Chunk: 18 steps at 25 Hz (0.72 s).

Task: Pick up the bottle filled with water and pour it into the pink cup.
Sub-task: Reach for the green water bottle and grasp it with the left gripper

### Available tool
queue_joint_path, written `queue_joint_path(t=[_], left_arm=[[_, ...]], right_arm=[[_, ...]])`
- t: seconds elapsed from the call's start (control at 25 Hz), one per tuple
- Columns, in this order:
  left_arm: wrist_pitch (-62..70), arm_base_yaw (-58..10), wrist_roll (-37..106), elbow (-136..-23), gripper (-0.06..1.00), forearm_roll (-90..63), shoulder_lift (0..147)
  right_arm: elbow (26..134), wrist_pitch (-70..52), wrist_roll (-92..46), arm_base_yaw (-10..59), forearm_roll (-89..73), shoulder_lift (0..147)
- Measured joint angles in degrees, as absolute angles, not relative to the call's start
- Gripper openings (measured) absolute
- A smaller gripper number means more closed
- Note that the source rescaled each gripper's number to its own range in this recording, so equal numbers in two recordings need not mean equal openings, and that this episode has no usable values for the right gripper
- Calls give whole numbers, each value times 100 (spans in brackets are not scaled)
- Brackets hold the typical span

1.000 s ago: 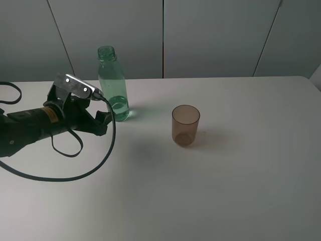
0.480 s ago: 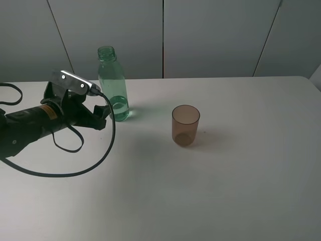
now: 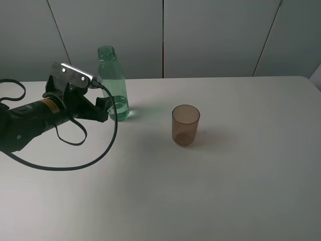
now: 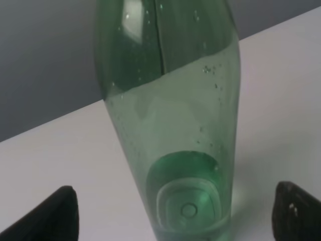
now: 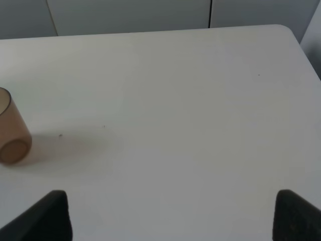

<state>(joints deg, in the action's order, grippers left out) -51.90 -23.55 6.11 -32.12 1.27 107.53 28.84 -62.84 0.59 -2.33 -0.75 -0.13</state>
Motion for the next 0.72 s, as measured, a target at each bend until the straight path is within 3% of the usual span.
queue_joint_path(t=[0.72], left_arm=[[-4902, -2366, 675, -3793, 95, 148, 11258]], right_arm=[[2884, -6284, 59, -233, -75, -13]])
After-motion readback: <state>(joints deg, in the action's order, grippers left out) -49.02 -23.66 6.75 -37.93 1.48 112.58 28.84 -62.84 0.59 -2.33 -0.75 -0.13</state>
